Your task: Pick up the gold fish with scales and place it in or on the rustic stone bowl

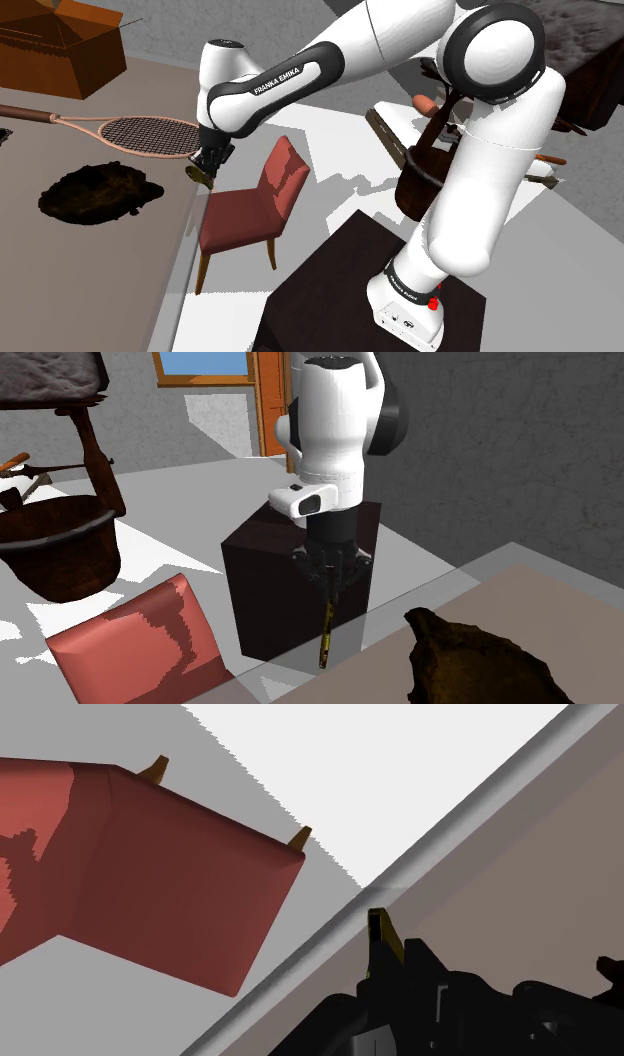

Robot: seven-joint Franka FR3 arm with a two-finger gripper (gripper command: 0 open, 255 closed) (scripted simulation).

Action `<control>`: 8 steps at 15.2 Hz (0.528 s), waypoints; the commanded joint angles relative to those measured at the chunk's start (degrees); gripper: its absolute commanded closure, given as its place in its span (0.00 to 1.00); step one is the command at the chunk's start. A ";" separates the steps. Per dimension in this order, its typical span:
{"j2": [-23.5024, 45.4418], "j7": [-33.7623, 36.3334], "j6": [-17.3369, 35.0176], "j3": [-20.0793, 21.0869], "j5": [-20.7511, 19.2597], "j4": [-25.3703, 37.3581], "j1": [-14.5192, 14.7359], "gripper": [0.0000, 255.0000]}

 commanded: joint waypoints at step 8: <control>-3.66 -0.61 -6.29 0.31 1.08 2.68 -0.23 1.00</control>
